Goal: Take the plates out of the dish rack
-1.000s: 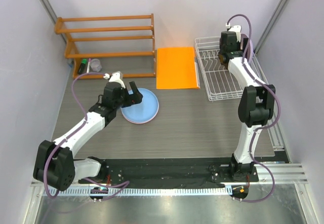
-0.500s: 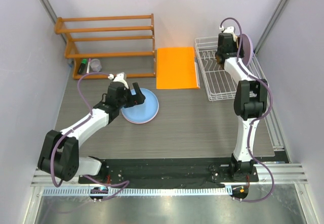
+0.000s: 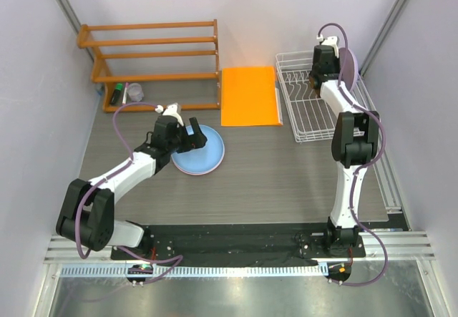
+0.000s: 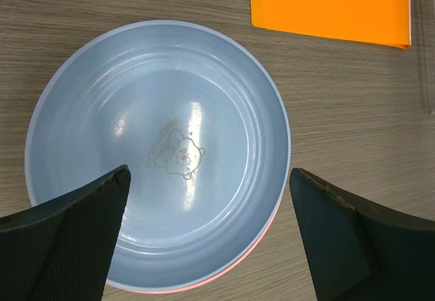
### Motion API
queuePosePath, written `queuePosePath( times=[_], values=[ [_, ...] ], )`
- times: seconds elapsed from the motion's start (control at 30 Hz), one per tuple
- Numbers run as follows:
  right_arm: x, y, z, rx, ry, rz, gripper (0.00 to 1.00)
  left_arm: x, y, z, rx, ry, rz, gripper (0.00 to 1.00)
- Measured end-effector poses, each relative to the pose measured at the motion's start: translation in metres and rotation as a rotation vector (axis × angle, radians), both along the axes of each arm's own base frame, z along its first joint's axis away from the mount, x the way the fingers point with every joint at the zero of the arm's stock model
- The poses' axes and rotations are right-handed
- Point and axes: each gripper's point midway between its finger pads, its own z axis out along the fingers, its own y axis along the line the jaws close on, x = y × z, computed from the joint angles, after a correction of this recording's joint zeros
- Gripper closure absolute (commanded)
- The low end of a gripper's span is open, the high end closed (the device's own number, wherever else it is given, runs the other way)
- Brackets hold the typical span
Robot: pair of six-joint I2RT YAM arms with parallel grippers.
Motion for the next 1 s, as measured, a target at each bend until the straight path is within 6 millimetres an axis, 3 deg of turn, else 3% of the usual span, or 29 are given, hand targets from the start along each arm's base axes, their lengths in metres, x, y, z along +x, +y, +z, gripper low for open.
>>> queuePosePath(
  times=[0.1, 0.4, 0.6, 0.8, 1.0],
  values=[
    [0.002, 0.004, 0.004, -0.003, -0.008, 0.006, 0.99, 0.000, 0.000, 0.000, 0.000, 0.000, 0.000, 0.00],
    [0.002, 0.012, 0.007, -0.037, -0.017, 0.013, 0.99, 0.001, -0.002, -0.001, -0.004, 0.004, -0.006, 0.00],
    [-0.015, 0.018, 0.007, -0.125, -0.009, -0.021, 0.99, 0.001, -0.002, -0.001, -0.003, 0.005, -0.006, 0.01],
    [-0.030, 0.018, 0.032, -0.168, -0.047, -0.049, 0.99, 0.001, -0.002, -0.001, -0.003, 0.005, -0.006, 0.01],
    [-0.051, 0.014, 0.077, -0.166, -0.134, -0.088, 0.99, 0.000, -0.002, 0.007, -0.011, -0.016, -0.006, 0.00]
  ],
)
